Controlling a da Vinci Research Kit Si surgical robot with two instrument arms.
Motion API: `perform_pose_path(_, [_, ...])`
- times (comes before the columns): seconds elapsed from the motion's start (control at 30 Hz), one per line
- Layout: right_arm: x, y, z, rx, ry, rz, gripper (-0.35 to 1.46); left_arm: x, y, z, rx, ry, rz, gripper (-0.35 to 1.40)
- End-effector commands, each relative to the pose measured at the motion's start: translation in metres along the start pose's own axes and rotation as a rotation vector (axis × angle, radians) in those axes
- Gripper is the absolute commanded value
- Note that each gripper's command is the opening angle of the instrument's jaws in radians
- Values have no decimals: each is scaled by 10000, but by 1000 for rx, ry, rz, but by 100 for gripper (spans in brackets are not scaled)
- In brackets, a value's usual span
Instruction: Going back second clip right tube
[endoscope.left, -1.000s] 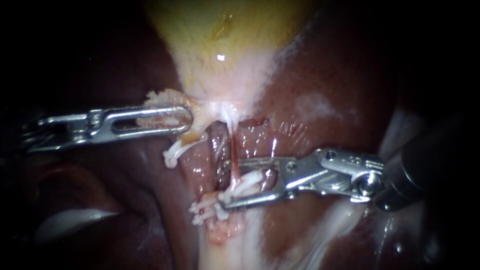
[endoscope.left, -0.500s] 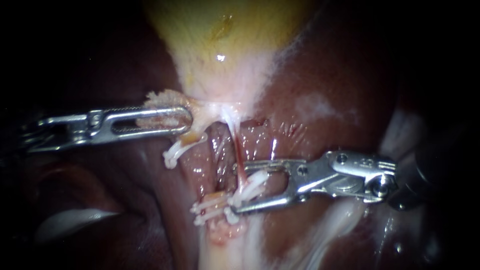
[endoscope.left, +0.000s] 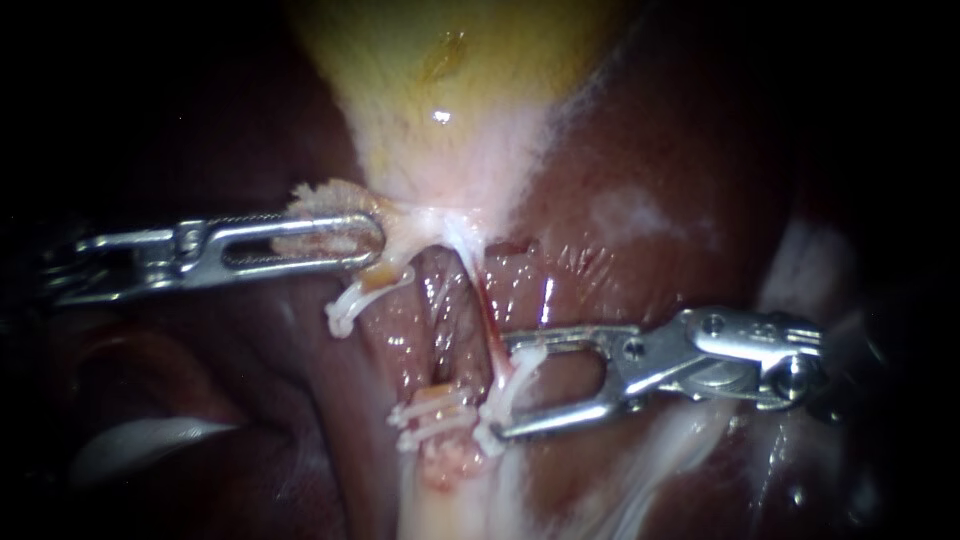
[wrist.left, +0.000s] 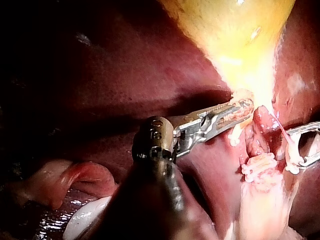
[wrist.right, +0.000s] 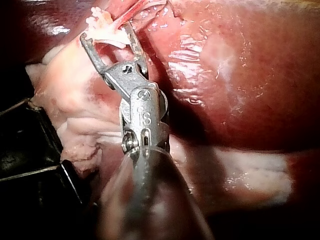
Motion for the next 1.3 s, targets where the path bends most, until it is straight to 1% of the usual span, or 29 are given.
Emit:
perform_pose_path(0.03, [1, 2, -1, -4, 0, -4, 50, 0, 0, 0, 0, 0, 0, -35])
perform_pose_path(0.13, [0, 5, -2, -16, -2, -15, 50, 1, 0, 0, -1, 2, 0, -35])
perform_pose_path(0.23, [-1, 13, -2, -49, -5, -25, 50, 1, 0, 1, -2, 2, 1, -35])
perform_pose_path(0.4, [-6, 31, -6, -97, -12, -46, 50, 1, 0, 1, -2, 2, 1, -35])
perform_pose_path(0.5, [-9, 37, -11, -116, -17, -63, 50, 1, 0, 1, -2, 2, 1, -35])
perform_pose_path(0.7, [-12, 40, -21, -124, -19, -66, 50, 2, 0, 1, -2, 2, 1, -35])
perform_pose_path(0.93, [-11, 40, -26, -124, -19, -65, 50, 2, 0, 0, -2, 2, 1, -35])
perform_pose_path(1.07, [-11, 40, -25, -113, -18, -65, 50, 2, 0, 0, -2, 2, 1, -35])
perform_pose_path(1.2, [-13, 42, -16, -105, -17, -67, 50, 2, 0, 1, -2, 2, 1, -35])
perform_pose_path(1.23, [-15, 43, -10, -103, -17, -75, 50, 2, 0, 1, -2, 2, 1, -35])
perform_pose_path(1.3, [-19, 46, 2, -91, -13, -55, 50, 2, 0, 1, -2, 2, 1, -35])
